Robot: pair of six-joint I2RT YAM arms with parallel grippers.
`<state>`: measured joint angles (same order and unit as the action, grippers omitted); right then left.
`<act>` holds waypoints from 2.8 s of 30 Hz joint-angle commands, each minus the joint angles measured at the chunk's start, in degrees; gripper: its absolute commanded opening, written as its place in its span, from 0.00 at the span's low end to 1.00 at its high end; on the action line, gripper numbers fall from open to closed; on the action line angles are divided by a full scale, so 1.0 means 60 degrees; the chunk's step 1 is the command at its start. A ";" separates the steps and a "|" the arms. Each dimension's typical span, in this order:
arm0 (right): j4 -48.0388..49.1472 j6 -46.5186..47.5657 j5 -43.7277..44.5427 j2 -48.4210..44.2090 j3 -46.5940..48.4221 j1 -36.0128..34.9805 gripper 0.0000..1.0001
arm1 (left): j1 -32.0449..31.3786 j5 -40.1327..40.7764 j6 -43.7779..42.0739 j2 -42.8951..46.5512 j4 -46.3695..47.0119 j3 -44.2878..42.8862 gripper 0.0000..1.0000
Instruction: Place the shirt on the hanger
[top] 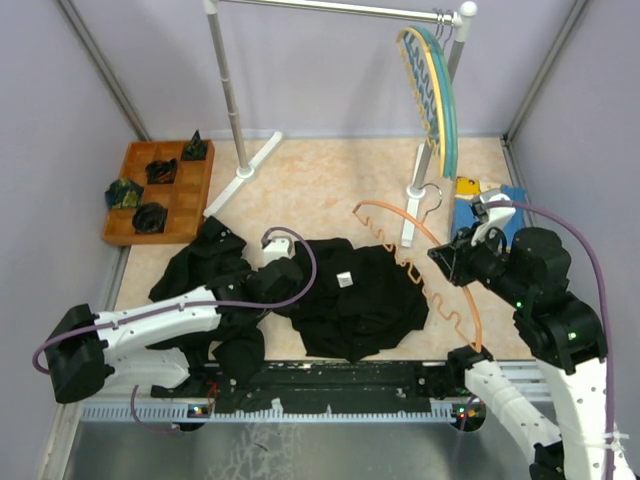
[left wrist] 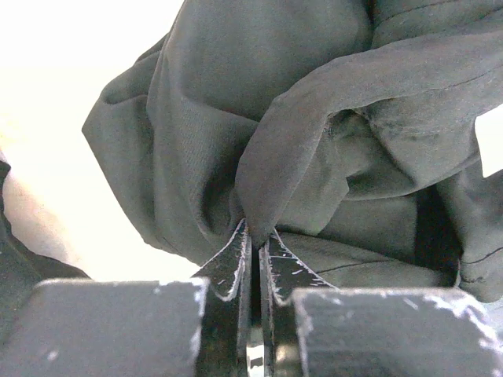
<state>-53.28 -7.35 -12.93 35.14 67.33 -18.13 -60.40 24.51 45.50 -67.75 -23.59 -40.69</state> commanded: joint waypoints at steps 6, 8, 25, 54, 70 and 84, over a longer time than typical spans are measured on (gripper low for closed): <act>-0.1582 0.0887 0.0591 0.0584 0.2697 -0.0073 0.00 | 0.0143 0.0062 -0.1223 0.0118 -0.0492 -0.1147 0.06; -0.1731 0.0953 0.0410 0.0666 0.2904 -0.0456 0.00 | 0.0293 -0.0079 -0.1517 0.0143 -0.0789 -0.1497 0.04; -0.2072 0.2693 0.0406 0.0598 0.2379 -0.4391 0.00 | 0.1613 -0.1552 -0.3538 0.0215 -0.1822 -0.3113 0.00; 0.1392 0.1914 0.0039 0.1152 0.0463 -0.4781 0.00 | 0.1662 -0.2947 -0.4950 -0.0324 -0.3684 -0.5977 0.00; 0.5552 0.0528 -0.0860 0.1887 -0.0697 -0.4641 0.00 | 0.1640 -0.2548 -0.6835 -0.2138 -0.5834 -1.0981 0.00; 0.9915 -0.0807 -0.3169 0.2798 -0.2314 -0.2999 0.00 | 0.0986 -0.2523 -0.7177 -0.3322 -0.6377 -1.3058 0.00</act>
<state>-7.73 -9.85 -27.22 51.11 53.93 -36.21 -52.58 8.99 3.60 -85.45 -61.10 -113.82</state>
